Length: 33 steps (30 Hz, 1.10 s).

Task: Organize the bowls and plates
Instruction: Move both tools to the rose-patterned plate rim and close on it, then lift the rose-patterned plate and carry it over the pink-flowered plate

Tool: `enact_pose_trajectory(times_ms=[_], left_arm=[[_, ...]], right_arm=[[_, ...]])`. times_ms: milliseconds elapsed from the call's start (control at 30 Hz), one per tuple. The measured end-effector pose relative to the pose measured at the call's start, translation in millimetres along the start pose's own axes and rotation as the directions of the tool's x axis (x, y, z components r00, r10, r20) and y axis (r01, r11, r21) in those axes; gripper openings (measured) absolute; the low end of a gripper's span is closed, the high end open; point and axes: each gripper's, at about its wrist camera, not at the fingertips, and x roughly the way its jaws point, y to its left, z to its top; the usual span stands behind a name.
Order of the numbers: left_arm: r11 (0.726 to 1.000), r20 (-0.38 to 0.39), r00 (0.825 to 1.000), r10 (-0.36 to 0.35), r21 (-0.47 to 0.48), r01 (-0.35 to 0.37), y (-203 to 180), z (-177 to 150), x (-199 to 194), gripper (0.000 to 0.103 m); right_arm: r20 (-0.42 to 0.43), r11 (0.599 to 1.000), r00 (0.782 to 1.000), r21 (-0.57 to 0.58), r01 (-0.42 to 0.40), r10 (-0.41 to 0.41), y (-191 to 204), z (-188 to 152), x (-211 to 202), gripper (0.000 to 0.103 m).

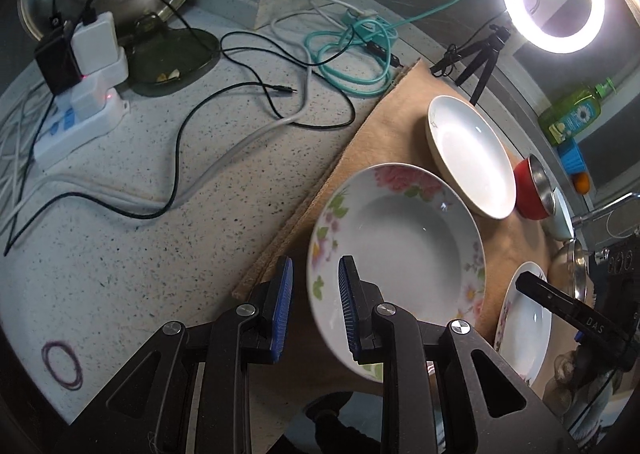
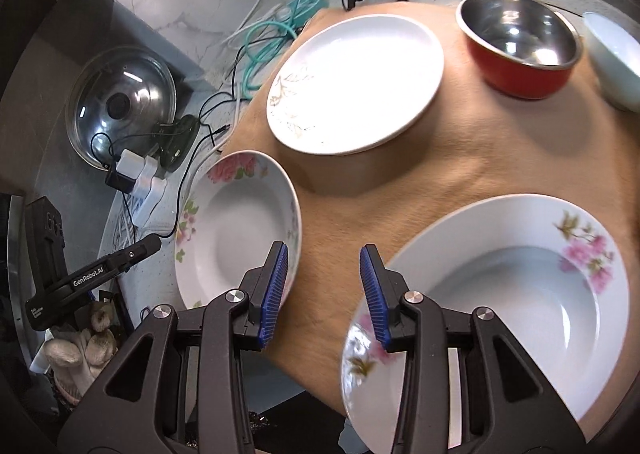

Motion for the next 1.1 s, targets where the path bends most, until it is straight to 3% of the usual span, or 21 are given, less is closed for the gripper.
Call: enact_pose_trajectory(times_ms=[467,700,900,1100], left_arm=[[0.995,-0.079,0.993,-0.09,-0.051,0.087,12,2,27,0.022],[0.992,-0.093,0.989,-0.114,-0.061,0.109,14,2,32,0.014],[0.993,-0.089,0.99,-0.109,-0.051,0.105,11,2,34,0.011],[0.995,-0.085,0.992,-0.096,-0.029,0.094,8,2,33,0.011]], right_arm=[[-0.067,1.0,0.998,0.007,-0.006,0.006,8,11,43,0.039],[-0.105,1.0,0.994,0.012,-0.028,0.029,11,11,55,0.018],[-0.116,0.999,0.992,0.016,-0.042,0.044,13,11,61,0.01],[-0.114,0.999,0.993,0.015,-0.037,0.039,15,13,61,0.01]])
